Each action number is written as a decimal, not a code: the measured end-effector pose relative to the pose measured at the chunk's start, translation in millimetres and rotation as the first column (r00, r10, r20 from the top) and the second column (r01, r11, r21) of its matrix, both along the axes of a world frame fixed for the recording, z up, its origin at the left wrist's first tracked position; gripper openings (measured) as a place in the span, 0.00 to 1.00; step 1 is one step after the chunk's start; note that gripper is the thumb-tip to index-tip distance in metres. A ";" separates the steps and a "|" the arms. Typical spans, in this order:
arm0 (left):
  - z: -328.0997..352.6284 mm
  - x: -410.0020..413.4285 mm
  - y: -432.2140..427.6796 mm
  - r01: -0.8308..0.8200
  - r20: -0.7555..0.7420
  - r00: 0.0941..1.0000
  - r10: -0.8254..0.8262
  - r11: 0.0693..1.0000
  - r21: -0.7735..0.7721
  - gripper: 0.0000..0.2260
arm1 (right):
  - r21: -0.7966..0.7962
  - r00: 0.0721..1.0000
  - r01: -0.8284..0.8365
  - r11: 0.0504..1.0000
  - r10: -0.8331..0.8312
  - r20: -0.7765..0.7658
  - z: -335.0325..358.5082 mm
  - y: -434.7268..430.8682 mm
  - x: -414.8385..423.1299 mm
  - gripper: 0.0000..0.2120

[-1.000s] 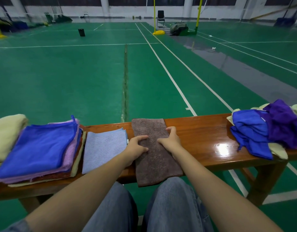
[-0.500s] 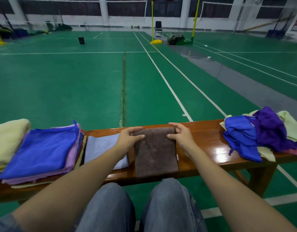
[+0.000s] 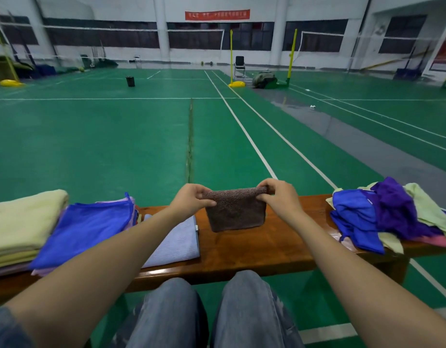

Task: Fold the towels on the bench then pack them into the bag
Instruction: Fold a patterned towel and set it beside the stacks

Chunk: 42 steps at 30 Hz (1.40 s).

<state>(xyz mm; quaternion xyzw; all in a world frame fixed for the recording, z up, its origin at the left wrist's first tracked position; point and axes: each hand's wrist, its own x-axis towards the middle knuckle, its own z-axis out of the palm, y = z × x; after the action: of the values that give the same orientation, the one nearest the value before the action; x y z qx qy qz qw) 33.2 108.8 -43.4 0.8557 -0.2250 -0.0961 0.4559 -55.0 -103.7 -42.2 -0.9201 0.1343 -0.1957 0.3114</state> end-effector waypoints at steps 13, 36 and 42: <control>2.2 -1.5 3.2 0.027 -0.277 0.958 -0.079 0.982 -0.185 0.05 | 0.377 0.986 -0.161 0.912 0.165 0.021 -8.1 11.1 -1.9 0.07; -125.7 22.8 -14.0 0.092 0.238 0.916 -0.324 0.745 0.661 0.27 | -0.074 0.932 -0.248 0.966 0.217 -0.290 -128.9 23.7 49.5 0.26; -139.7 19.4 -8.9 0.145 0.181 0.898 -0.401 0.659 0.738 0.47 | -0.199 0.918 -0.237 0.951 0.152 -0.366 -149.7 28.6 33.0 0.26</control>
<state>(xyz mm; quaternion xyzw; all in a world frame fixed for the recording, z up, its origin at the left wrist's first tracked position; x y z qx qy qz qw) 52.6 99.9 -183.1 0.9229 -0.3710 -0.0993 0.0275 -22.0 -75.1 -192.0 -0.9797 0.0695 -0.0133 0.1875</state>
